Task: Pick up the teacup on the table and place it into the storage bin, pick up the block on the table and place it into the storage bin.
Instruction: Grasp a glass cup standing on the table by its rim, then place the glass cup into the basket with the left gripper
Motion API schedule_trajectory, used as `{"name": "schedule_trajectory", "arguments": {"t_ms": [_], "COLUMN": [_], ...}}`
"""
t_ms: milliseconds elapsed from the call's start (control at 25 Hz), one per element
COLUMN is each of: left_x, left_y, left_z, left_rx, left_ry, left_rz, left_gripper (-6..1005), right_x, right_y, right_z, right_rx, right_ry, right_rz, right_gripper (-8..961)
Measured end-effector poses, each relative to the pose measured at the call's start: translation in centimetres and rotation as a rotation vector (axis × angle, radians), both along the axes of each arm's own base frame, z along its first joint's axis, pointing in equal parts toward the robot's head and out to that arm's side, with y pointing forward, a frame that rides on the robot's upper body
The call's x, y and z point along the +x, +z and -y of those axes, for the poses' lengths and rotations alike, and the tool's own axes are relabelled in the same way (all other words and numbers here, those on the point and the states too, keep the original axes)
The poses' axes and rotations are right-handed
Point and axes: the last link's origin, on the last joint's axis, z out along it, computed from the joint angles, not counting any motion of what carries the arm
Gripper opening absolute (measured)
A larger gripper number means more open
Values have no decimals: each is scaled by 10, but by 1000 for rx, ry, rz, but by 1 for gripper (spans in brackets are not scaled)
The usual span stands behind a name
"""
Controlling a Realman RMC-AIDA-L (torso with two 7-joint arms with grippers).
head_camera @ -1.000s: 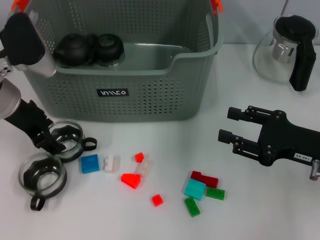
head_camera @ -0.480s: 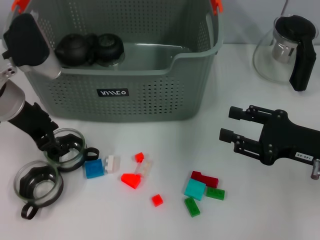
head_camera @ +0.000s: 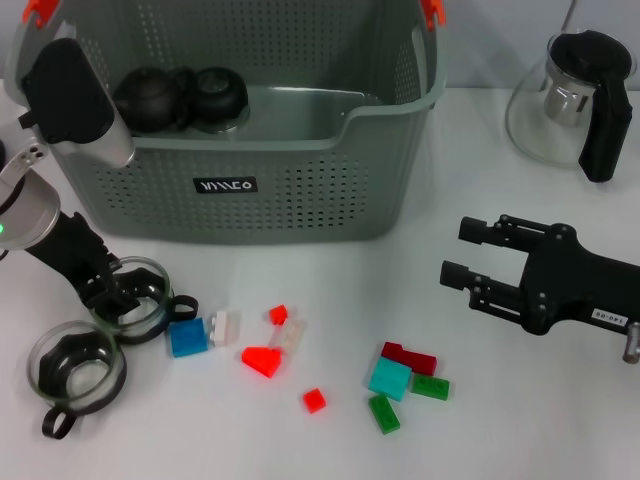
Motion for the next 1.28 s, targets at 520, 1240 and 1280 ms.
{"name": "schedule_trajectory", "arguments": {"t_ms": [520,1240,1280], "left_x": [2,15,16], "left_y": [-4,17,20], "left_z": [-2,0,1], "left_rx": [29,14,7], "left_ry": [14,-5,-6], "left_rz": [-5,111,134], "left_gripper": [350,44,44], "right_x": [0,1,1], "right_y": [0,1,1], "right_z": [2,3,2], "right_rx": [-4,-2,-2], "right_ry": [2,-1,-1], "right_rz": [-3,-6,-6], "right_gripper": [626,626,626]}}
